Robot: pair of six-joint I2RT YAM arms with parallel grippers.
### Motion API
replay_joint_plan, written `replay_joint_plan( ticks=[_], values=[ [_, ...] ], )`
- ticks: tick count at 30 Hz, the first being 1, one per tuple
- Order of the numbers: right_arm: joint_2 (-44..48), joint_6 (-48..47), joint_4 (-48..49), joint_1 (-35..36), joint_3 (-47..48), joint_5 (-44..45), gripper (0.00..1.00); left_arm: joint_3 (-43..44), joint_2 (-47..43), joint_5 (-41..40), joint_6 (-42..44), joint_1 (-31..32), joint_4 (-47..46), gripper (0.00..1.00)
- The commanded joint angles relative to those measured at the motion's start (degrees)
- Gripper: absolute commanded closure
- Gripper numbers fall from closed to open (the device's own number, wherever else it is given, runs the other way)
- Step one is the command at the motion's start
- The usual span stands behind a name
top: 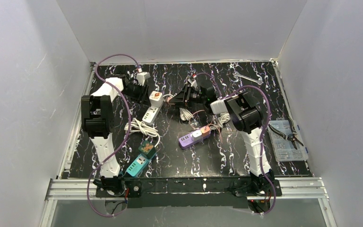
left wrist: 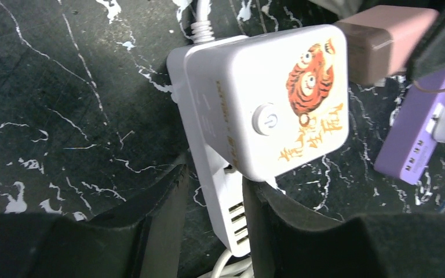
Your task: Insert the plug
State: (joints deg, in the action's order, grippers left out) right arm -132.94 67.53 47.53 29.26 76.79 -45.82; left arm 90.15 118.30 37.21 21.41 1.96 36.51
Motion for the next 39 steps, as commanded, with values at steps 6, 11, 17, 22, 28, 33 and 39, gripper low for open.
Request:
replay_joint_plan(
  ticks=[6, 11, 17, 22, 28, 33, 39],
  values=[
    [-4.2, 2.8, 7.9, 0.0, 1.0, 2.6, 0.99, 4.8, -6.0, 12.8, 1.2, -4.5, 8.6, 0.37],
    [-4.6, 3.0, 8.1, 0.1, 1.2, 2.7, 0.99, 11.3, -1.6, 13.0, -2.6, -4.5, 8.5, 0.28],
    [-4.9, 1.2, 4.3, 0.6, 1.8, 2.5, 0.99, 14.7, 3.0, 11.7, -4.1, -3.1, 6.4, 0.29],
    [-3.9, -1.5, -0.6, 0.7, 1.7, 3.3, 0.99, 13.7, 4.5, 10.6, -4.6, -2.8, 4.9, 0.31],
    [-3.5, -2.7, -2.8, 1.2, 2.5, 4.2, 0.99, 11.8, 4.1, 10.5, -5.8, -0.1, 2.5, 0.34],
    [-3.9, -2.7, -3.8, 1.7, 3.6, 4.6, 0.99, 10.6, 3.8, 10.0, -6.0, 0.0, 1.9, 0.38],
    [-4.5, -0.8, -1.2, 2.1, 3.8, 4.4, 0.99, 9.1, 3.1, 9.5, -5.7, 0.0, 1.6, 0.41]
  ],
)
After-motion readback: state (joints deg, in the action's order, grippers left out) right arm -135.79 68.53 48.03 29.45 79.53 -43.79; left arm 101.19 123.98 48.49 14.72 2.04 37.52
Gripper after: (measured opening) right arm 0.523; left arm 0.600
